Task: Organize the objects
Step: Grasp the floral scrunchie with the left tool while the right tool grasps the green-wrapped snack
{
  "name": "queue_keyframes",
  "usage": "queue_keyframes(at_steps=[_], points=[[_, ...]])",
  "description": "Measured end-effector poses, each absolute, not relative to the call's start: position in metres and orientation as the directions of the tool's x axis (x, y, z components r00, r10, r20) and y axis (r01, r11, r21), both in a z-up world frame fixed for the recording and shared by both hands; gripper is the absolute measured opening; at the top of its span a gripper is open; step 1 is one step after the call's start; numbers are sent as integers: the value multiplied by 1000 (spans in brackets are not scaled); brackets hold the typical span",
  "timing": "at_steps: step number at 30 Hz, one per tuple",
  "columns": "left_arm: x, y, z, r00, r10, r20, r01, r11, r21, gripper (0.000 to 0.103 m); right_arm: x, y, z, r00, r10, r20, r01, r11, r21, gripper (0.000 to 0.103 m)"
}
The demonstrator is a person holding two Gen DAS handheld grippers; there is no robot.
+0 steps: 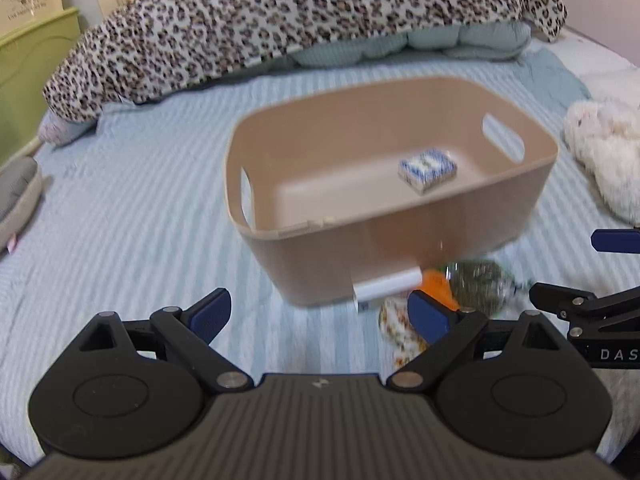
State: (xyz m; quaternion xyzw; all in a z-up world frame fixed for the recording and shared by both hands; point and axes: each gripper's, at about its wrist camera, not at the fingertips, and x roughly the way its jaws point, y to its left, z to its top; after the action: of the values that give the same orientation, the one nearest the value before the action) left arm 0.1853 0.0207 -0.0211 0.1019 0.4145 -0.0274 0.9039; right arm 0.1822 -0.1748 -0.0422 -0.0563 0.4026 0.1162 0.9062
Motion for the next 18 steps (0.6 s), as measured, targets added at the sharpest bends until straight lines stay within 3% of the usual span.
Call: queue_keyframes(at_steps=[12,18], points=[[194,35,-81,542,-52,-839,183,981,58,95,184,-166,-81,598,189,-779,-302,953,-1,87],[201,28,-94,520,-89,-850,215,976,30,95,194,-166,-92,604,195,-773,-295,955,10,82]])
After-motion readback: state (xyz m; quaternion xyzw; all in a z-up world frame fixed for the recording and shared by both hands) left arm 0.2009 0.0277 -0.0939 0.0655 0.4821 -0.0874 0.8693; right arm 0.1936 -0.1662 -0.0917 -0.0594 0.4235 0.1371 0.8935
